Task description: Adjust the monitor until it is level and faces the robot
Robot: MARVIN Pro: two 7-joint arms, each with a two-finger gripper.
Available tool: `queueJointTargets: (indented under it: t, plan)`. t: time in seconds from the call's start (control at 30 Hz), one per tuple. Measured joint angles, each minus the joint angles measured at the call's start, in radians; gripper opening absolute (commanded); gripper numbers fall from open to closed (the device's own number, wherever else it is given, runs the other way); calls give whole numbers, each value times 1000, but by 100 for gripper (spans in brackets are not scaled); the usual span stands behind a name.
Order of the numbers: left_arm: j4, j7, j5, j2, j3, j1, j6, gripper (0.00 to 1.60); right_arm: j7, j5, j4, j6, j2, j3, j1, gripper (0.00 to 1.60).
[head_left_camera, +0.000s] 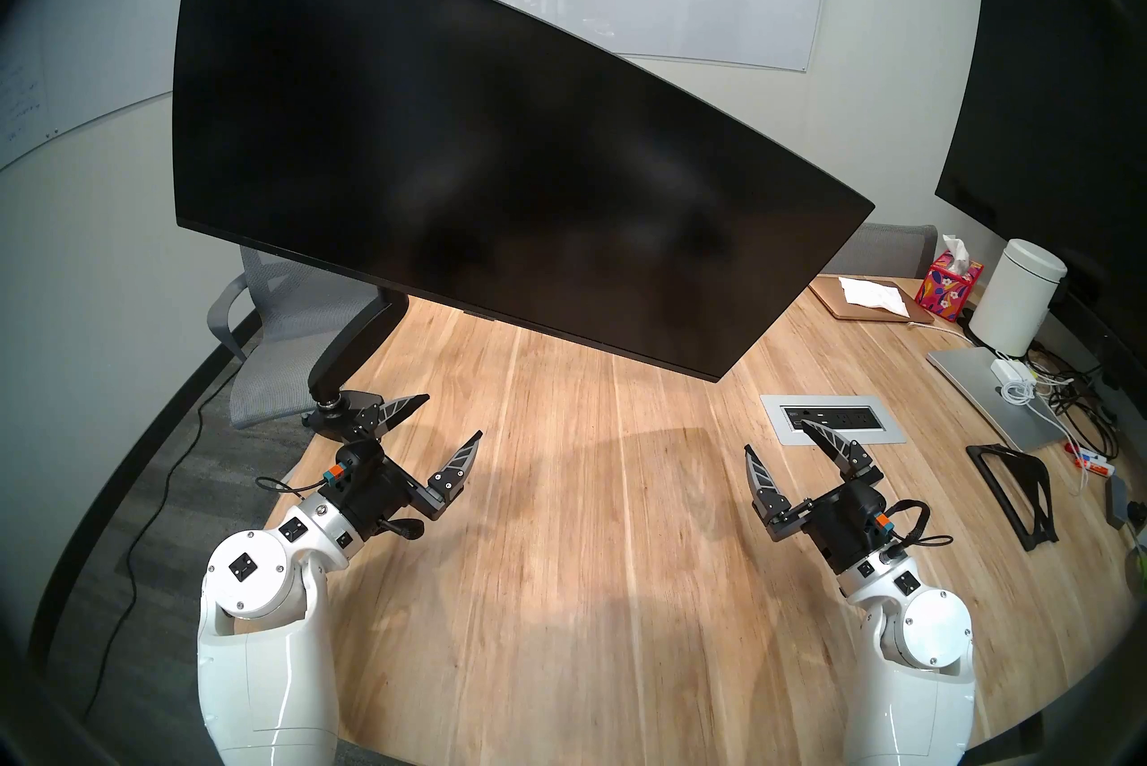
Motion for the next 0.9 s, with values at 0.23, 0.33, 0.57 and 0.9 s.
queueJointTargets:
  t: [0.23, 0.33, 0.57, 0.9]
  plan:
    - [0, 0, 0, 0, 0, 0, 0, 160, 0, 0, 0, 0, 0, 0, 0, 160]
    - [1, 0, 0, 0, 0, 0, 0, 160, 0, 0, 0, 0, 0, 0, 0, 160]
    - [1, 0, 0, 0, 0, 0, 0, 160, 0, 0, 1, 0, 0, 0, 0, 160]
    - [1, -1, 0, -1, -1, 0, 0, 160, -9, -4, 1, -1, 1, -7, 0, 160]
